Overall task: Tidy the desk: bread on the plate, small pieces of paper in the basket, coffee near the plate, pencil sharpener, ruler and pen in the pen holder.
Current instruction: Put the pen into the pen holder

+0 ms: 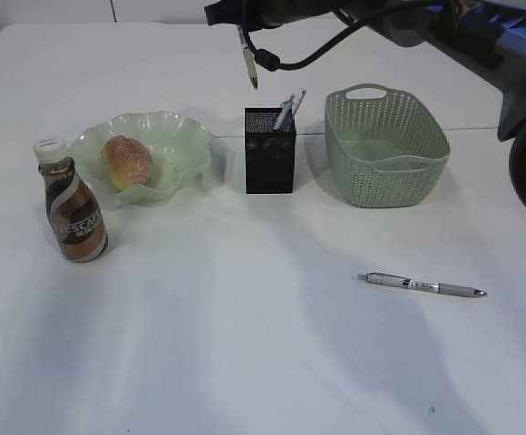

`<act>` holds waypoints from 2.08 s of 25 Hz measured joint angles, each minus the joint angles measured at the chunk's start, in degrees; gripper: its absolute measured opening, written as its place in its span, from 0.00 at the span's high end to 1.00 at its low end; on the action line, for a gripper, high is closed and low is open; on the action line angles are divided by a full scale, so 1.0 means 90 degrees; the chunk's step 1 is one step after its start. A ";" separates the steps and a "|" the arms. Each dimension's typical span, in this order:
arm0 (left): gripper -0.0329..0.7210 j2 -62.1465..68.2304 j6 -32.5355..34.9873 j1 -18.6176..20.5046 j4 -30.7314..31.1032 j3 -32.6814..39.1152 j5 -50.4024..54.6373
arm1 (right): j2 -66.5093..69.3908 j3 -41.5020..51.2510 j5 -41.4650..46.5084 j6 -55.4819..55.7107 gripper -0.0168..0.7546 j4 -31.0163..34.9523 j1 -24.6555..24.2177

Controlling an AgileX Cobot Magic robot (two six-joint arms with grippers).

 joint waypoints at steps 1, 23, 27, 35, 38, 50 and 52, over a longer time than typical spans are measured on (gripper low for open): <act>0.59 0.0000 0.0000 0.0000 0.0000 0.0000 -0.0014 | 0.0000 0.0018 -0.0031 0.0000 0.84 0.0000 0.0000; 0.59 0.0000 0.0000 0.0000 0.0000 0.0000 -0.0116 | 0.0000 0.0816 -0.0659 0.0010 0.84 -0.0152 -0.0009; 0.59 0.0000 0.0000 0.0000 0.0000 0.0000 -0.0116 | -0.0129 0.0826 -0.0414 0.0010 0.84 -0.0152 -0.0009; 0.59 0.0000 0.0000 0.0000 0.0000 0.0000 -0.0126 | -0.0694 0.0829 0.0482 0.0010 0.84 -0.0152 -0.0024; 0.59 0.0000 0.0000 0.0000 0.0000 0.0000 -0.0126 | -0.0855 0.1024 0.0568 0.0010 0.84 -0.0152 -0.0038; 0.59 0.0000 0.0000 0.0000 0.0000 0.0000 -0.0126 | -0.1526 0.2836 -0.1386 0.0010 0.84 -0.0152 -0.0062; 0.59 0.0000 0.0000 0.0000 0.0000 0.0000 -0.0126 | -0.1617 0.3039 -0.1651 0.0010 0.84 -0.0152 -0.0062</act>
